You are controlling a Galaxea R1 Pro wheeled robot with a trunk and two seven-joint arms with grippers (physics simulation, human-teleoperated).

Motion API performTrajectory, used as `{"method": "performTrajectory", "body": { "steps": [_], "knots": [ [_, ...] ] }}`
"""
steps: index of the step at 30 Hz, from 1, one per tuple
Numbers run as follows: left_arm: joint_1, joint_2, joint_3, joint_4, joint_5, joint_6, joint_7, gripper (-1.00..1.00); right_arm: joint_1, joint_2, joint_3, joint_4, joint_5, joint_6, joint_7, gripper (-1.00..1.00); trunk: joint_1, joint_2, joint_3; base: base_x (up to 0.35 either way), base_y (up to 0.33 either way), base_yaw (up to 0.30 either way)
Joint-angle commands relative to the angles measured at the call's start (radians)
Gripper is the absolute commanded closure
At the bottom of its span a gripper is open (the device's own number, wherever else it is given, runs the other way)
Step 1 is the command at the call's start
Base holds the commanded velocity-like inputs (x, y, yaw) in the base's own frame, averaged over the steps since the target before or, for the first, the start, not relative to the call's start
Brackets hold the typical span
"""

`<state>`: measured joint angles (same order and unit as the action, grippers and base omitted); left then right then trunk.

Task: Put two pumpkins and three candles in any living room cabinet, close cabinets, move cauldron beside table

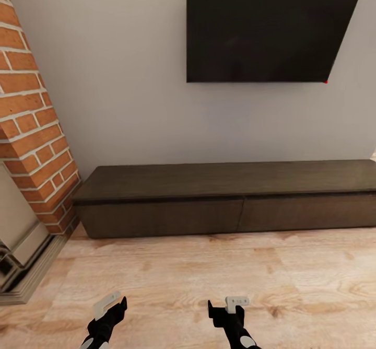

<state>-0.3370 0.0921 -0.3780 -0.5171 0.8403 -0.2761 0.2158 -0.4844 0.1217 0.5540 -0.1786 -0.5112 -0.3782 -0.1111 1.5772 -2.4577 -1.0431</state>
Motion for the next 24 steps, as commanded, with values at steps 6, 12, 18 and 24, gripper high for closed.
{"method": "performTrajectory", "body": {
  "steps": [6, 12, 18, 24],
  "knots": [
    [0.000, 0.001, -0.009, -0.001, 0.005, -0.005, 0.008, -1.00, -0.001, 0.000, 0.009, 0.001, -0.004, -0.009, -0.005, -1.00, 0.000, 0.000, 0.004, 0.000, 0.000, -0.140],
    [0.000, 0.021, -0.007, -0.030, 0.008, 0.000, 0.006, -1.00, -0.001, 0.000, 0.008, -0.008, -0.005, -0.012, 0.013, -1.00, 0.000, 0.000, 0.005, 0.000, 0.000, -0.016],
    [0.008, 0.151, 0.000, -0.327, 0.051, 0.353, -0.042, -1.00, -0.001, -0.003, -0.113, -0.033, -0.155, 0.000, 0.329, -1.00, 0.000, 0.000, 0.005, 0.000, 0.000, -0.001],
    [0.010, 0.232, 0.203, -0.654, 0.318, 0.955, -0.088, -1.00, -0.001, -0.060, -0.263, -0.031, -0.409, 0.090, 0.696, -1.00, 0.000, 0.000, 0.005, 0.000, 0.000, 0.000]
  ]
}}
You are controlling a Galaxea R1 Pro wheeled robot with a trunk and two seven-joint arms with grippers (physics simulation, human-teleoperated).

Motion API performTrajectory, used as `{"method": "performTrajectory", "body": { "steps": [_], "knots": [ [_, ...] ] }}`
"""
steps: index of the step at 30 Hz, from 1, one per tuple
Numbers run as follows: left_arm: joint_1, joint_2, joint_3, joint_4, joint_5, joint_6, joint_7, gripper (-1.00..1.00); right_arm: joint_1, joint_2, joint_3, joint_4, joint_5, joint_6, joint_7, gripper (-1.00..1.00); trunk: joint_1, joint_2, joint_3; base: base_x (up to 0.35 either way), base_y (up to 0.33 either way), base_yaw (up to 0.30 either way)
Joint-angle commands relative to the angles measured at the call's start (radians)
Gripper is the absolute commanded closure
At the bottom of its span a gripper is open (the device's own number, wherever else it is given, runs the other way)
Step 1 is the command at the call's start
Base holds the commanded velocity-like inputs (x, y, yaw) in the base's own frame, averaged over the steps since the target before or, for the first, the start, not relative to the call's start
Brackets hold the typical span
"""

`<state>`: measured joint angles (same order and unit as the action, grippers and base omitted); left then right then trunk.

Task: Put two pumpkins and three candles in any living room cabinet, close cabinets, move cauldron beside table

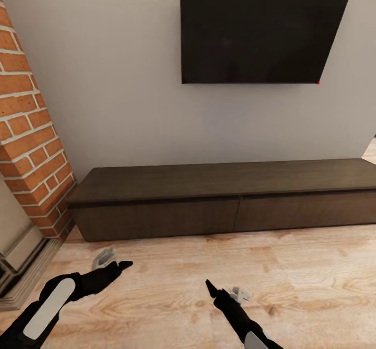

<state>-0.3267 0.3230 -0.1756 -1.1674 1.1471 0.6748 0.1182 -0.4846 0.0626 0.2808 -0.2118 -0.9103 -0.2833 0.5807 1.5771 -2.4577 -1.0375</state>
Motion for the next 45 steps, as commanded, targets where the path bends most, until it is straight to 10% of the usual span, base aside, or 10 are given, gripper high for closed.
{"method": "performTrajectory", "body": {
  "steps": [1, 5, 10, 16, 23, 31, 45],
  "knots": [
    [0.000, 0.003, 0.023, -0.024, 0.026, 0.039, 0.008, -1.00, -0.001, -0.012, 0.006, 0.001, -0.020, 0.003, 0.016, -1.00, 0.000, 0.000, -0.001, 0.000, 0.000, 0.000],
    [0.000, 0.007, 0.148, -0.102, 0.083, 0.235, 0.002, -1.00, -0.001, -0.062, -0.036, -0.003, -0.064, 0.038, 0.058, -1.00, 0.000, 0.000, -0.001, 0.000, 0.000, 0.000],
    [0.000, 0.005, 0.223, -0.114, 0.177, 0.307, 0.000, -1.00, -0.002, -0.075, -0.195, -0.024, -0.201, 0.151, 0.107, -1.00, 0.000, 0.000, -0.001, 0.000, 0.000, 0.000],
    [0.000, 0.012, 0.231, -0.112, 0.256, 0.316, 0.001, -1.00, -0.002, -0.076, -0.236, -0.062, -0.242, 0.187, 0.152, -1.00, 0.000, 0.000, -0.001, 0.118, 0.000, 0.000],
    [0.000, 0.012, 0.226, -0.110, 0.266, 0.318, 0.000, -1.00, -0.008, -0.075, -0.248, -0.069, -0.255, 0.159, 0.148, -1.00, 0.000, 0.000, -0.001, 0.308, 0.000, 0.000],
    [0.000, 0.002, 0.222, -0.110, 0.267, 0.318, 0.000, -1.00, -0.011, -0.075, -0.334, -0.069, -0.395, 0.137, 0.162, -1.00, 0.000, 0.000, -0.001, 0.153, 0.000, 0.000],
    [0.000, -0.001, 0.186, -0.110, 0.270, 0.318, 0.000, -1.00, -0.011, -0.075, -0.344, -0.071, -0.409, 0.287, 0.258, -1.00, 0.000, 0.000, -0.001, 0.107, 0.000, 0.000]
  ]
}}
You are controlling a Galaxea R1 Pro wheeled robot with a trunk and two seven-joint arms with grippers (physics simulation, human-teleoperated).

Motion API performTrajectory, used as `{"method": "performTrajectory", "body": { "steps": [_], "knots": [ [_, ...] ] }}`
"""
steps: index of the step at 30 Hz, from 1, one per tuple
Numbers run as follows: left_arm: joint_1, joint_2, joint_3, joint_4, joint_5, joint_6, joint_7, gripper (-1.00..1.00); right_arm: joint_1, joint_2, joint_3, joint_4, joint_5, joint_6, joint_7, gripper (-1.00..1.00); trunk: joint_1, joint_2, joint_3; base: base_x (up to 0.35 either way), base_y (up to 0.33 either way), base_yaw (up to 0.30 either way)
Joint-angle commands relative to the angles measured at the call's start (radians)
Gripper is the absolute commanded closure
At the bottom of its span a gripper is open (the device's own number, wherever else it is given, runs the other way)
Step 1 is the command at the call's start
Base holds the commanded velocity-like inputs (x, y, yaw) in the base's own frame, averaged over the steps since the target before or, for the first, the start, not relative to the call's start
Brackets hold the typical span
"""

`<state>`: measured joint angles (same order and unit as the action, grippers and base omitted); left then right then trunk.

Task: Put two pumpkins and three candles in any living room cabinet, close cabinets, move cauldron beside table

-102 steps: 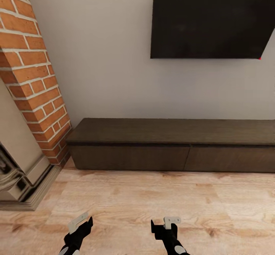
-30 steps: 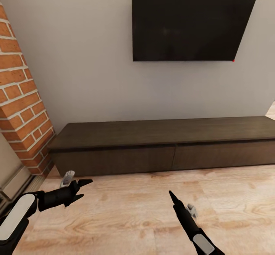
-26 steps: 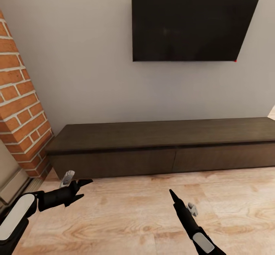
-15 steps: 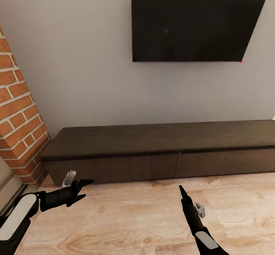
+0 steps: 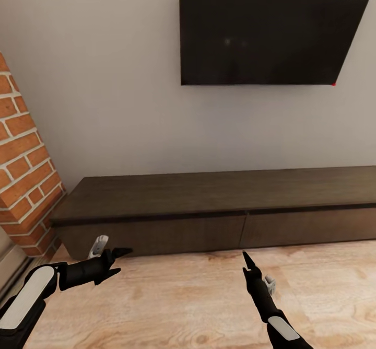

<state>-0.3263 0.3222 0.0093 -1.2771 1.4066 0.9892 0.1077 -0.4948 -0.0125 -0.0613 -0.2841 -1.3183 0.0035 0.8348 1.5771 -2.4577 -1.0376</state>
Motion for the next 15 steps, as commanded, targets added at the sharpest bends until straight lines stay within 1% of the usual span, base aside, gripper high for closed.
{"method": "performTrajectory", "body": {
  "steps": [1, 4, 8, 11, 15],
  "knots": [
    [0.000, 0.000, 0.000, -0.001, 0.011, 0.004, 0.010, -1.00, -0.001, 0.000, -0.002, 0.001, -0.001, 0.002, 0.005, -1.00, 0.000, 0.000, -0.001, 0.049, 0.000, 0.000],
    [0.000, 0.000, 0.000, -0.001, 0.011, 0.004, 0.010, -1.00, -0.001, 0.000, -0.004, 0.002, -0.001, 0.003, 0.004, -1.00, 0.000, 0.000, -0.001, 0.116, 0.000, 0.000],
    [0.000, 0.000, 0.000, -0.001, 0.011, 0.004, 0.010, -1.00, -0.001, 0.000, -0.006, 0.002, -0.005, 0.003, 0.003, -1.00, 0.000, 0.000, -0.001, 0.273, 0.000, 0.000],
    [0.000, 0.000, 0.000, -0.001, 0.011, 0.004, 0.010, -1.00, -0.001, 0.000, -0.006, 0.002, -0.035, 0.003, 0.002, -1.00, 0.000, 0.000, -0.001, 0.307, 0.039, 0.000],
    [0.000, 0.000, 0.000, -0.001, 0.011, 0.004, 0.010, -1.00, -0.001, -0.001, -0.005, 0.003, -0.054, 0.002, 0.001, -1.00, 0.000, 0.000, -0.001, 0.279, 0.071, 0.000]
  ]
}}
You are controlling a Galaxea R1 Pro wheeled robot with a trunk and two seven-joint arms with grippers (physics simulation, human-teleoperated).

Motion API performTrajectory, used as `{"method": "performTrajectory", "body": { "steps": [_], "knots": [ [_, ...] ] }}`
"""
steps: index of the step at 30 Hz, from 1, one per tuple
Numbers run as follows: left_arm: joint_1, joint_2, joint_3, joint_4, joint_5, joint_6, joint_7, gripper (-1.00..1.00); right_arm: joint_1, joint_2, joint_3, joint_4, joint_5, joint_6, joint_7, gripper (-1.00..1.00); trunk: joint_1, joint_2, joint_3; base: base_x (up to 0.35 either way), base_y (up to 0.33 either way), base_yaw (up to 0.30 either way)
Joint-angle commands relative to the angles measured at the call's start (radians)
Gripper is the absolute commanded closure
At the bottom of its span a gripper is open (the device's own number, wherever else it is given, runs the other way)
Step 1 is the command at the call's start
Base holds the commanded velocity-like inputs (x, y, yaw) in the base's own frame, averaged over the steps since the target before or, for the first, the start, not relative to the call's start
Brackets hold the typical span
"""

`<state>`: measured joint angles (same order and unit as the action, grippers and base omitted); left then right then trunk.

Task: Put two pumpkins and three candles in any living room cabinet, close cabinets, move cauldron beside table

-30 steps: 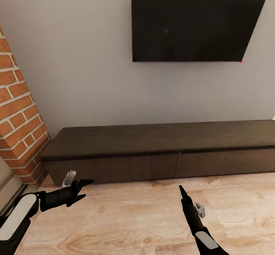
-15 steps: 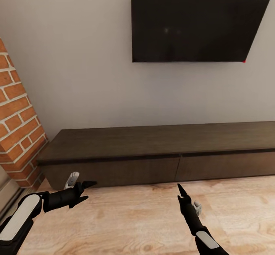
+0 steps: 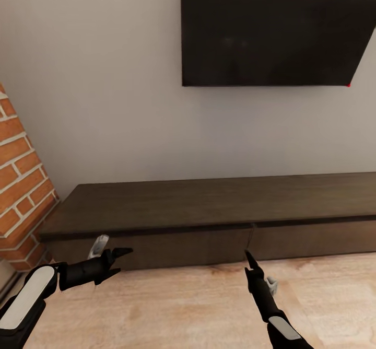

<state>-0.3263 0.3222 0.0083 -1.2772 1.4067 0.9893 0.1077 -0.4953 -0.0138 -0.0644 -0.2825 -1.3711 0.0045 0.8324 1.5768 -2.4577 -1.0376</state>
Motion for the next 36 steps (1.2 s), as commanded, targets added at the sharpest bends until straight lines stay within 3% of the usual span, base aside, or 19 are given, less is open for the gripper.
{"method": "performTrajectory", "body": {
  "steps": [1, 15, 22, 36],
  "knots": [
    [0.000, 0.000, 0.001, -0.001, 0.011, 0.004, 0.010, -1.00, -0.001, 0.000, -0.002, 0.001, -0.003, 0.000, 0.004, -1.00, 0.000, 0.000, -0.001, 0.201, 0.036, 0.000],
    [0.000, 0.000, 0.001, -0.001, 0.013, 0.005, 0.010, -1.00, -0.001, 0.001, -0.002, 0.000, -0.006, 0.002, 0.004, -1.00, 0.000, 0.000, -0.001, 0.116, 0.025, 0.000],
    [0.000, 0.000, -0.001, -0.001, 0.043, 0.005, 0.010, -1.00, -0.001, 0.002, -0.002, 0.000, -0.006, 0.002, 0.004, -1.00, 0.000, 0.000, -0.001, 0.172, 0.016, 0.000],
    [0.000, 0.000, -0.002, -0.001, 0.046, 0.005, 0.010, -1.00, -0.002, 0.002, -0.002, 0.000, -0.008, 0.003, 0.002, -1.00, 0.000, 0.000, -0.001, 0.138, 0.001, 0.000]
  ]
}}
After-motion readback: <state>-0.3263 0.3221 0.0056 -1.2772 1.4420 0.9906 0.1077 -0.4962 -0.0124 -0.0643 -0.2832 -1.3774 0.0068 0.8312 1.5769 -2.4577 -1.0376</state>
